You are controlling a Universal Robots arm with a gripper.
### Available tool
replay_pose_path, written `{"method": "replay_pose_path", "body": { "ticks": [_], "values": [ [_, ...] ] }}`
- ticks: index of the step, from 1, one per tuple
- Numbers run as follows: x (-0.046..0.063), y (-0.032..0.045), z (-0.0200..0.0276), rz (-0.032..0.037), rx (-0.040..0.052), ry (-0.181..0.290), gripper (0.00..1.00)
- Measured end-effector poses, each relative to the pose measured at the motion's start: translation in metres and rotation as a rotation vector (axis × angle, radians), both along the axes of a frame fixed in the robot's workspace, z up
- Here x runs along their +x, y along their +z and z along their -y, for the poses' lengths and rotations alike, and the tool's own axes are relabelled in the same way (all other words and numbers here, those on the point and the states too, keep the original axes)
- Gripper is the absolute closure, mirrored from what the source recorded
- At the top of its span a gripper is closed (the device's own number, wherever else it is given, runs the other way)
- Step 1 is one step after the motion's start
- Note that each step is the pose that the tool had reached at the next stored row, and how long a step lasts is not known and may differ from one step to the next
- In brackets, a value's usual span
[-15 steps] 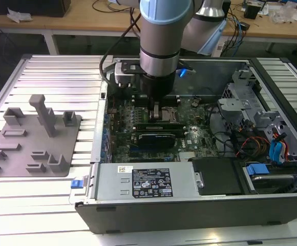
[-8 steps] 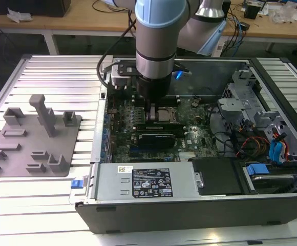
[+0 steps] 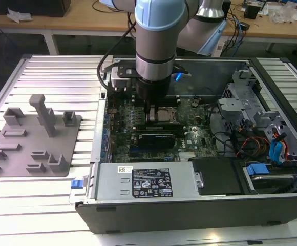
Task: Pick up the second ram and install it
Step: 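Press down the second ram until it locks into place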
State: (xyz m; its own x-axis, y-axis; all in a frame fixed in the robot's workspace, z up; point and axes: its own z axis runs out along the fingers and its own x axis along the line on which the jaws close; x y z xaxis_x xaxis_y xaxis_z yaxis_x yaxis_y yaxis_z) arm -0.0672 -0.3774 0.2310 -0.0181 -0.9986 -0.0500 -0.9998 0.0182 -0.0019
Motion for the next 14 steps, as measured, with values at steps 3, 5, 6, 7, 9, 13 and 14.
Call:
{"method": "replay_pose_path", "body": {
  "ticks": [3,5,6,7,9,13,14],
  "values": [
    [0.0,-0.0007,-0.0001,0.0001,0.0004,0.0,0.92],
    [0.0,-0.001,0.0,0.0,0.0001,0.0,0.92],
    [0.0,-0.0011,0.0,0.0,0.0,0.0,0.92],
    [0.0,-0.0012,0.0,0.0001,0.0002,0.0,0.92],
    [0.0,-0.0022,-0.0001,0.0003,0.0004,0.0,0.92],
    [0.0,-0.0018,-0.0001,0.0003,0.0005,0.0,0.92],
    [0.0001,0.0042,-0.0001,0.0003,-0.0001,0.0,0.92]
  ]
}}
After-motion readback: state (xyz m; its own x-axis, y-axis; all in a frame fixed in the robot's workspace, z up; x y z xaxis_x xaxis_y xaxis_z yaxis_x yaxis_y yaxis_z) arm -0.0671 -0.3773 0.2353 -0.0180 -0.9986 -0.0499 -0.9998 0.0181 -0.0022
